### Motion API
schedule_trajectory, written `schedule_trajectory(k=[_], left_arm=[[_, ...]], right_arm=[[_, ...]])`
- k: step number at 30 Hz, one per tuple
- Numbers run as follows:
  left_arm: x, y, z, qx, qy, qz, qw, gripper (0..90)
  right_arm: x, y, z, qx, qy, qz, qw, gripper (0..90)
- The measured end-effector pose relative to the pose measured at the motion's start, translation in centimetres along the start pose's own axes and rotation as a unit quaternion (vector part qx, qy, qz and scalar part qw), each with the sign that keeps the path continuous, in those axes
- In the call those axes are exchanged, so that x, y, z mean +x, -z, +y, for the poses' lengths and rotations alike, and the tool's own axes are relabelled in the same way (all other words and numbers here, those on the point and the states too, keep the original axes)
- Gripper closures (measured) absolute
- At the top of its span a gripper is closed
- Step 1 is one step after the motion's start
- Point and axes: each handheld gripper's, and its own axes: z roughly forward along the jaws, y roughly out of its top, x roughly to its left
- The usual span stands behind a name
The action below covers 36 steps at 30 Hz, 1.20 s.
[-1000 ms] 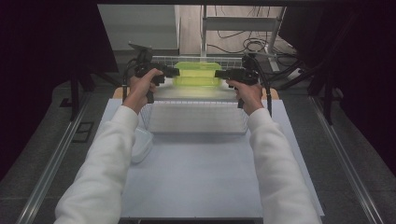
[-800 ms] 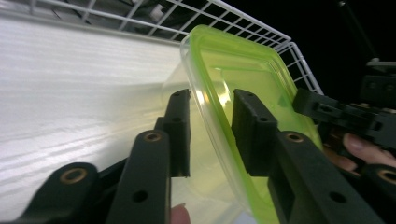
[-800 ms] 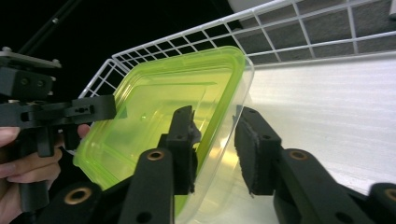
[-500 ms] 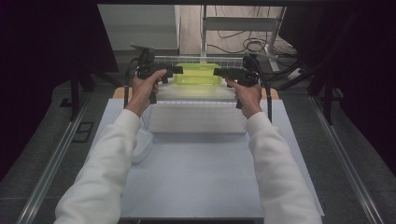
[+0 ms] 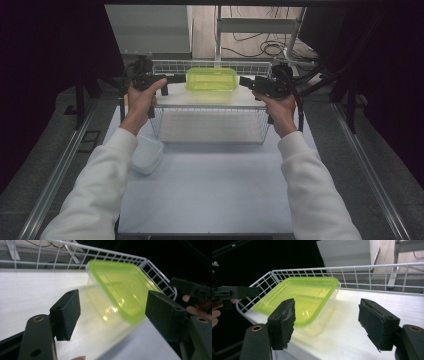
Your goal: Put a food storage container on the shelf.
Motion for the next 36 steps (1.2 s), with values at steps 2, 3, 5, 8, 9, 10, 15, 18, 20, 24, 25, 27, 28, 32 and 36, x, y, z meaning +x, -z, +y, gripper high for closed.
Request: schedule_trajectory(k=[2, 3, 5, 8, 9, 10, 15, 18, 20, 24, 25, 27, 28, 32, 36], left_arm=[[-0.7, 1.7, -1.3, 0.000, -0.021, -0.002, 0.9998, 28.0], [-0.9, 2.3, -1.8, 0.000, -0.029, -0.004, 0.9996, 28.0], [-1.1, 3.4, -3.0, 0.005, -0.041, -0.002, 0.9991, 27.8], [-1.3, 4.5, -4.8, 0.012, -0.050, -0.003, 0.9987, 27.9], [-1.4, 4.9, -5.5, 0.014, -0.053, 0.000, 0.9985, 28.3], [-1.4, 5.1, -6.3, 0.012, -0.052, -0.001, 0.9986, 29.3], [-1.8, 6.0, -10.2, 0.037, -0.062, 0.002, 0.9974, 29.9], [-1.8, 6.1, -11.6, 0.051, -0.067, 0.008, 0.9964, 29.9], [-1.7, 6.1, -13.4, 0.074, -0.069, 0.009, 0.9949, 29.8], [-1.4, 6.0, -15.4, 0.097, -0.068, 0.006, 0.9929, 29.7], [-1.3, 5.9, -15.8, 0.106, -0.068, 0.008, 0.9920, 29.8], [-1.2, 5.7, -16.5, 0.121, -0.075, 0.018, 0.9896, 29.6], [-1.1, 5.6, -16.8, 0.126, -0.073, 0.020, 0.9892, 29.7], [-0.7, 5.5, -18.1, 0.147, -0.074, 0.030, 0.9859, 29.8], [-0.7, 5.9, -18.4, 0.149, -0.077, 0.039, 0.9852, 31.0]], right_arm=[[0.2, 1.3, -0.9, -0.002, 0.014, 0.014, 0.9998, 29.5], [0.3, 1.7, -1.2, -0.001, 0.017, 0.020, 0.9997, 29.5], [0.4, 2.6, -1.8, 0.007, 0.027, 0.026, 0.9993, 29.0], [0.5, 4.0, -2.9, 0.014, 0.039, 0.031, 0.9987, 28.4], [0.5, 4.4, -3.3, 0.016, 0.042, 0.033, 0.9984, 28.3], [0.6, 4.8, -3.8, 0.021, 0.044, 0.035, 0.9982, 28.0], [0.7, 6.4, -6.4, 0.052, 0.067, 0.037, 0.9957, 27.4], [0.7, 6.8, -7.6, 0.070, 0.075, 0.038, 0.9941, 26.5], [0.6, 6.9, -9.8, 0.097, 0.073, 0.040, 0.9917, 25.9], [0.8, 6.8, -12.8, 0.133, 0.069, 0.037, 0.9880, 25.7], [0.9, 6.8, -13.6, 0.140, 0.067, 0.037, 0.9872, 25.6], [1.2, 6.8, -14.9, 0.154, 0.065, 0.033, 0.9853, 25.5], [1.3, 6.8, -15.5, 0.161, 0.063, 0.032, 0.9844, 25.5], [1.8, 6.9, -17.9, 0.187, 0.064, 0.030, 0.9799, 24.8], [1.8, 7.1, -19.3, 0.191, 0.057, 0.029, 0.9795, 24.8]])
